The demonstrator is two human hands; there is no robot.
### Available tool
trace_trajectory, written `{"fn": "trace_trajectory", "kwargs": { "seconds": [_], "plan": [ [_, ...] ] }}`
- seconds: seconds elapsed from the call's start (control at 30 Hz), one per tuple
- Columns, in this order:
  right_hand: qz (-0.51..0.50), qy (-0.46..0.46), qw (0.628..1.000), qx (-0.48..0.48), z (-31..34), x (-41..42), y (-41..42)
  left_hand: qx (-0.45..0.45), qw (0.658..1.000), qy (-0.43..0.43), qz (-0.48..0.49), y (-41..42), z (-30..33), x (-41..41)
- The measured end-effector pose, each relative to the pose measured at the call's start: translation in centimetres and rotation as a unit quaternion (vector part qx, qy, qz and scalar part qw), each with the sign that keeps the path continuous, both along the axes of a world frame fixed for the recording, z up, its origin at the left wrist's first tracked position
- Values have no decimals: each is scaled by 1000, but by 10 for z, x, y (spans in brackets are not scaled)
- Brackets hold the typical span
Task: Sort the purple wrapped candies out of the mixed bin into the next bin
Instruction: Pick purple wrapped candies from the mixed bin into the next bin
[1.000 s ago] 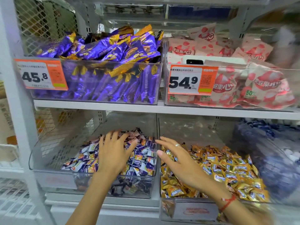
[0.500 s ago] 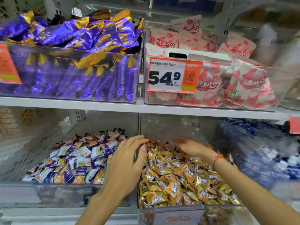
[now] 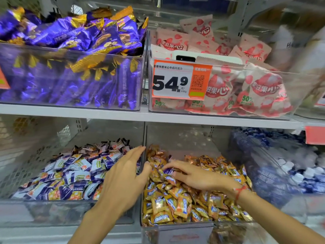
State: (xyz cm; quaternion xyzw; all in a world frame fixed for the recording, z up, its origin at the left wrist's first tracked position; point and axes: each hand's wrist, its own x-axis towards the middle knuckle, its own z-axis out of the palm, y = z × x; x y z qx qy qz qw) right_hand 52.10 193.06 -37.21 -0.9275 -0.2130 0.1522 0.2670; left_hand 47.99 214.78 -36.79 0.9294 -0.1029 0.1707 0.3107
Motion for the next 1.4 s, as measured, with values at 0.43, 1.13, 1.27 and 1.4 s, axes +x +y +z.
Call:
{"fn": "trace_trajectory", "kwargs": {
  "seconds": [0.43,1.13,1.27,1.4],
  "plan": [
    [-17,-64,997,-50,18,-54,-75,10,987,-142,-71,-19,-1,-23],
    [-164,-61,902,396,15,-57,-37,-319,926,78,-189,-89,-10,-25],
    [-178,-83,915,353,15,-55,-44,-345,921,60,-168,-88,-13,-15],
    [-225,-231,938,128,7,-47,-66,-361,921,58,-133,-89,-17,-6]
  ]
}}
